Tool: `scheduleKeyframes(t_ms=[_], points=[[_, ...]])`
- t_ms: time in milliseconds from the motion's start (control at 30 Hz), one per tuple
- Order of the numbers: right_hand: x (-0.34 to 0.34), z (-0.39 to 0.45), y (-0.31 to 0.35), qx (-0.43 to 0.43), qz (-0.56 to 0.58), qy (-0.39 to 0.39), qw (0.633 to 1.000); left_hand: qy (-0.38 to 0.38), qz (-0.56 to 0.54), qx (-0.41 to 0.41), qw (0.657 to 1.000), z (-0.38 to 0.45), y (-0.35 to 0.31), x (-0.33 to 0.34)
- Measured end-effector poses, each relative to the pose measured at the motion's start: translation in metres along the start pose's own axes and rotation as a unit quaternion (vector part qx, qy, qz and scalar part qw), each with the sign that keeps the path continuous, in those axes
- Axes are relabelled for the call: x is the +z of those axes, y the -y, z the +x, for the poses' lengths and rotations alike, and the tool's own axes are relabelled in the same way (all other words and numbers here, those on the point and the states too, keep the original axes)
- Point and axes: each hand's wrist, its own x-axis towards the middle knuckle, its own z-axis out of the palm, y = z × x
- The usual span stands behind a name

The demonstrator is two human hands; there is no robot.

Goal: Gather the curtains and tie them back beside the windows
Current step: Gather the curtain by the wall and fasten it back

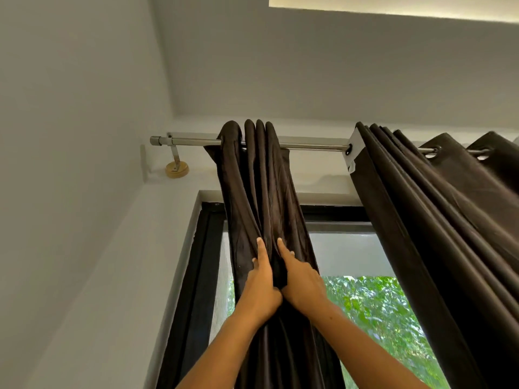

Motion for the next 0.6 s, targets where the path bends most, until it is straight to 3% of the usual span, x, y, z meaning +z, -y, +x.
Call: scheduleKeyframes(t_ms=[233,333,433,600], points=[[0.058,-0.095,0.008,0.003,0.026,-0.001,1.0,-0.009,-0.069,-0.037,0.997,-0.098,0.03,0.014],[0.079,-0.154,0.018,0.002,0.097,0.005,0.995,-0.002,-0.077,-0.06,0.995,-0.162,0.043,0.022],[0.1,-0.218,0.033,0.023,0.124,0.031,0.992,0.023,-0.081,-0.109,0.99,-0.236,0.055,0.033],[0.129,-0.274,0.052,0.041,0.131,0.048,0.989,0.068,-0.063,-0.114,0.989,-0.305,0.071,0.05]])
